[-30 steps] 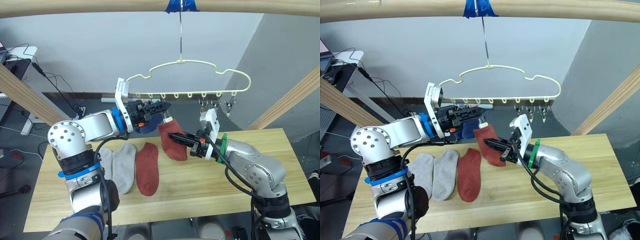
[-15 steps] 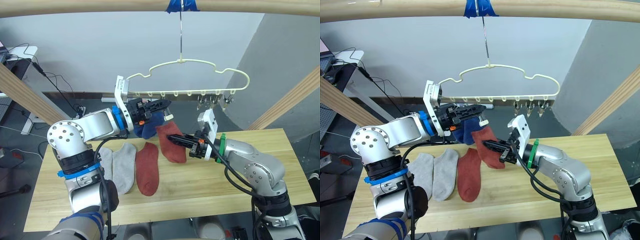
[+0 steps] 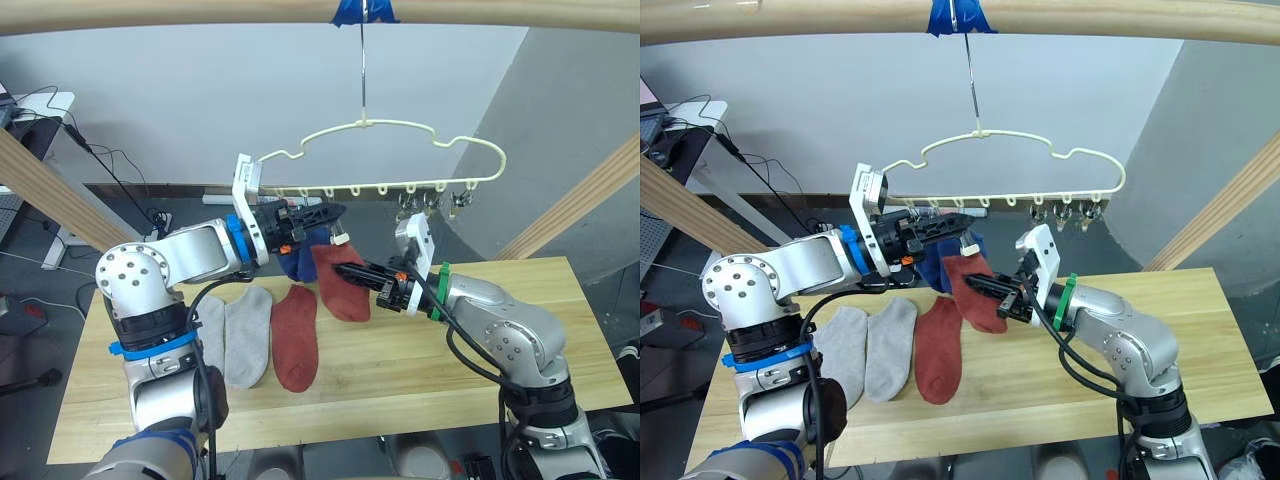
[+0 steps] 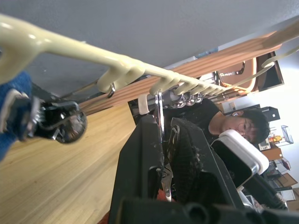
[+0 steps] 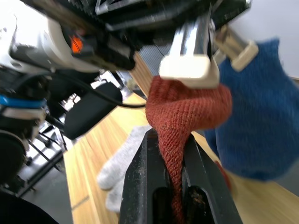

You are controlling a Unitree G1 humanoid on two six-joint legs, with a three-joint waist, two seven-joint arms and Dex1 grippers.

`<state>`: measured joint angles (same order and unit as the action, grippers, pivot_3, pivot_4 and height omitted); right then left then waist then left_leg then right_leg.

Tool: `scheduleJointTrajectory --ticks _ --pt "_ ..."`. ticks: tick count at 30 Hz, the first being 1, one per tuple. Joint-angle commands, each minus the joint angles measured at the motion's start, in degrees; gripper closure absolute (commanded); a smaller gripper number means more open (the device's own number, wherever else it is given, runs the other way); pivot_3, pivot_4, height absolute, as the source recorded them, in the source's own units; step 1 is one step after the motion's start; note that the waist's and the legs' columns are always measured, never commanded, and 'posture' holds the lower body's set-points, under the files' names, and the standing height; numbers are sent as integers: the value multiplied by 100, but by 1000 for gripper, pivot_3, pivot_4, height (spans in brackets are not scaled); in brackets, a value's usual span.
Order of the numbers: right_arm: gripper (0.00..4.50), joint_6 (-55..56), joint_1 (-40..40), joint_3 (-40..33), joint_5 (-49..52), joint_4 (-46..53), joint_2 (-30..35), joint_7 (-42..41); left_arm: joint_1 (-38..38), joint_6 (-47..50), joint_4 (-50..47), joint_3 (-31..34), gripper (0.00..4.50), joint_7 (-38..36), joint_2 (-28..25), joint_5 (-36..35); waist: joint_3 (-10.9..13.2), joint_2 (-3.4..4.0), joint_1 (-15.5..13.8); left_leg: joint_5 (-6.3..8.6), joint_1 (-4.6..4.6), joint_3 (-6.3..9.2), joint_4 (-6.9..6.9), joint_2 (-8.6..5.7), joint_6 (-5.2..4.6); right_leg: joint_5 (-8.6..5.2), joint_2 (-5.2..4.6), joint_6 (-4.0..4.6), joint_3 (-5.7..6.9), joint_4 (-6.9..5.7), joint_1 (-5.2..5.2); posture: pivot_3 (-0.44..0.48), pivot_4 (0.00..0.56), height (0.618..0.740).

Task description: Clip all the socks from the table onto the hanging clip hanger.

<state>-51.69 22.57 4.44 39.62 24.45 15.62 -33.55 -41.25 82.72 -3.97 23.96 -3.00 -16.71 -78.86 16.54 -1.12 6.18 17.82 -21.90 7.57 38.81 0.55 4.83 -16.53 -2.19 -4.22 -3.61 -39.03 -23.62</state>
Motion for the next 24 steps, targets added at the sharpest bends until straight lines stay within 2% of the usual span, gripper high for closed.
scheduleJointTrajectory --ticks 1,18,24 --pt "4485 2 74 -144 249 180 51 -38 29 -136 -142 -121 4268 -18 -135 -249 0 0 0 0 0 1 0 0 0 0 0 0 0 0 0 -133 288 740" --pt "4485 315 194 4 -16 -32 -26 196 151 -594 -166 -513 4268 65 -459 -661 1 1 -1 0 -3 0 -2 0 -1 0 0 0 0 1 -3 -128 287 740" --pt "4485 348 254 -60 29 -93 -71 242 217 -772 -399 -717 4268 -260 -637 -516 1 1 1 0 -6 -3 -4 0 0 0 0 0 -3 1 -10 -129 284 740"
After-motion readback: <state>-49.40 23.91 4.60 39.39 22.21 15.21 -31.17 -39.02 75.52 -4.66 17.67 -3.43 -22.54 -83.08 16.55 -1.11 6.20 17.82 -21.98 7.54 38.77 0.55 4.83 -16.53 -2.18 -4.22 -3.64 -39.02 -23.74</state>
